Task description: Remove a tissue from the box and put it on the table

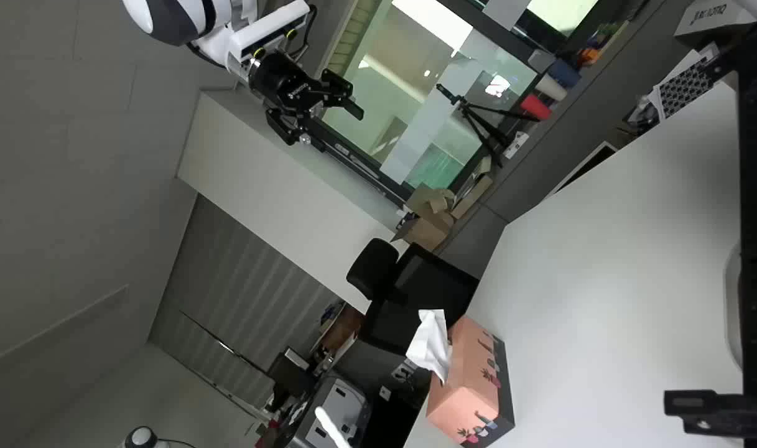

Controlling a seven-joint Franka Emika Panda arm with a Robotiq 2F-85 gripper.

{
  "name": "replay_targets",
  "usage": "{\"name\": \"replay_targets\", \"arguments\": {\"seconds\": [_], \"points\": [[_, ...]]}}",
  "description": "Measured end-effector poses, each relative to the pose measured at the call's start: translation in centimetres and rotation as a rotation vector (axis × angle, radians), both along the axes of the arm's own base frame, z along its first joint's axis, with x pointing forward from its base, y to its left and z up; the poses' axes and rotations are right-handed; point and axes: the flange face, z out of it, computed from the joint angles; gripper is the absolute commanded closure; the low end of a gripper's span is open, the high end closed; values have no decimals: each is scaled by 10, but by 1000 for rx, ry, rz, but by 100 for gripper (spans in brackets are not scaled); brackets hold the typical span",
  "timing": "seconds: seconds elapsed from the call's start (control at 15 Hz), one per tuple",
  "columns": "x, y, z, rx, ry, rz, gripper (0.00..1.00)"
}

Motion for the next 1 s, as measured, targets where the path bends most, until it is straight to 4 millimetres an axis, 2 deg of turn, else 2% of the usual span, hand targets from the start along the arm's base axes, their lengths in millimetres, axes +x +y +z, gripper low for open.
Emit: {"name": "replay_targets", "arguments": {"seconds": [0.8,1.0], "points": [[0,0,0,0,-4,-1,0],[14,-1,-4,-1,-94,-28,0]]}}
